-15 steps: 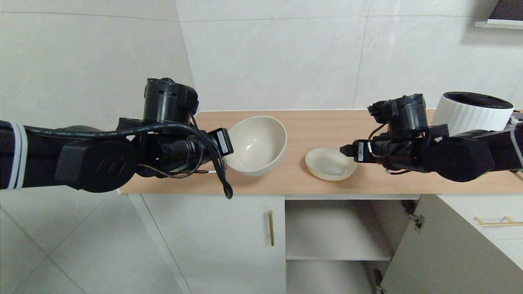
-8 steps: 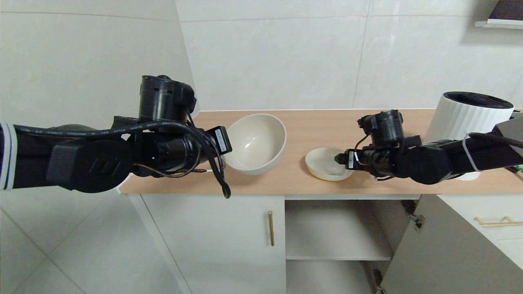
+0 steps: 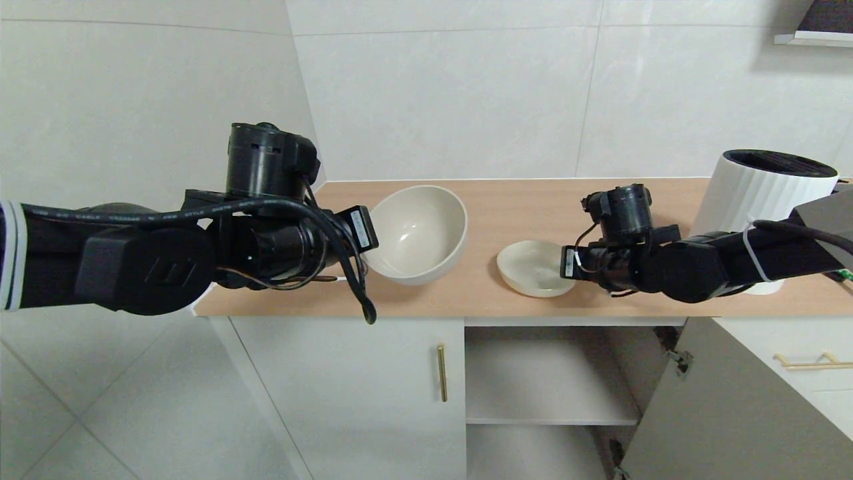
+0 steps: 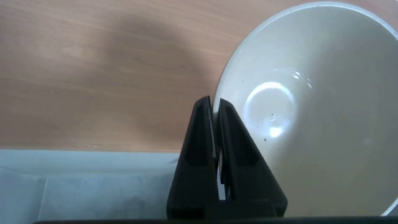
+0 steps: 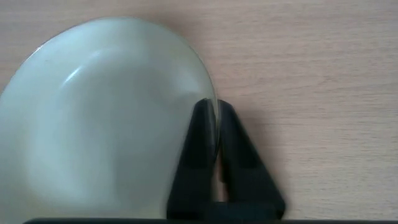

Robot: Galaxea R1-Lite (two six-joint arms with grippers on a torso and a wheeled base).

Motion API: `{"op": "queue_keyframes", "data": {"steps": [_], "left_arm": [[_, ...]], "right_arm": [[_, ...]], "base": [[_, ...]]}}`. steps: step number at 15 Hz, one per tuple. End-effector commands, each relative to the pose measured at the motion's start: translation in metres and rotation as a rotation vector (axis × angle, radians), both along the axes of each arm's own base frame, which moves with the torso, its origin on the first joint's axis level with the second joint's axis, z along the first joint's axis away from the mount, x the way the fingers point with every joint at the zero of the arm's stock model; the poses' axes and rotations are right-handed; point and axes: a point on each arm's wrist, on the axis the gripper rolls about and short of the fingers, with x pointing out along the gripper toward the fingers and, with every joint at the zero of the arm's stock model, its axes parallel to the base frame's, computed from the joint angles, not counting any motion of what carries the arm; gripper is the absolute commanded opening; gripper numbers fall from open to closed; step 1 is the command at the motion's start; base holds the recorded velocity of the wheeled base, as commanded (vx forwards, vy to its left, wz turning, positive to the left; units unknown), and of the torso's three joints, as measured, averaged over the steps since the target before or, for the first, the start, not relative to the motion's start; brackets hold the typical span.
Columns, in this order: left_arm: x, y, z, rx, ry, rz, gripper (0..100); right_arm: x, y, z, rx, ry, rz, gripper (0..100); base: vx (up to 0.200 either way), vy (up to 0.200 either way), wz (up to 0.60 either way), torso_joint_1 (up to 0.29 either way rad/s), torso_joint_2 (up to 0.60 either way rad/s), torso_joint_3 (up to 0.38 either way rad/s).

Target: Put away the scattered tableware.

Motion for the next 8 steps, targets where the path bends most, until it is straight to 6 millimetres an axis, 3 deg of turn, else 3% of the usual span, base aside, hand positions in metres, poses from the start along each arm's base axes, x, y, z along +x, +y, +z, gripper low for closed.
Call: {"op": "queue_keyframes", "data": {"steps": [1, 4, 8], "left_arm": [[0.000, 0.000, 0.001, -0.002, -0.002, 0.001, 0], [-0.008, 0.004, 0.005, -0.001, -0.002, -0.002, 0], [-0.034, 0.015, 0.004, 0.003, 0.043, -0.053, 0]], "right_arm": [[-0.004, -0.001, 0.008, 0.009, -0.017, 0.001, 0], [-0.015, -0.004, 0.029, 0.071, -0.045, -0.002, 0], [-0.069, -0.021, 0.067, 0.165, -0.068, 0.144, 0]], "base": [[0.000, 0.000, 0.00, 0.000, 0.00, 0.000], [0.000, 0.000, 0.00, 0.000, 0.00, 0.000], [0.000, 0.000, 0.00, 0.000, 0.00, 0.000]]}}
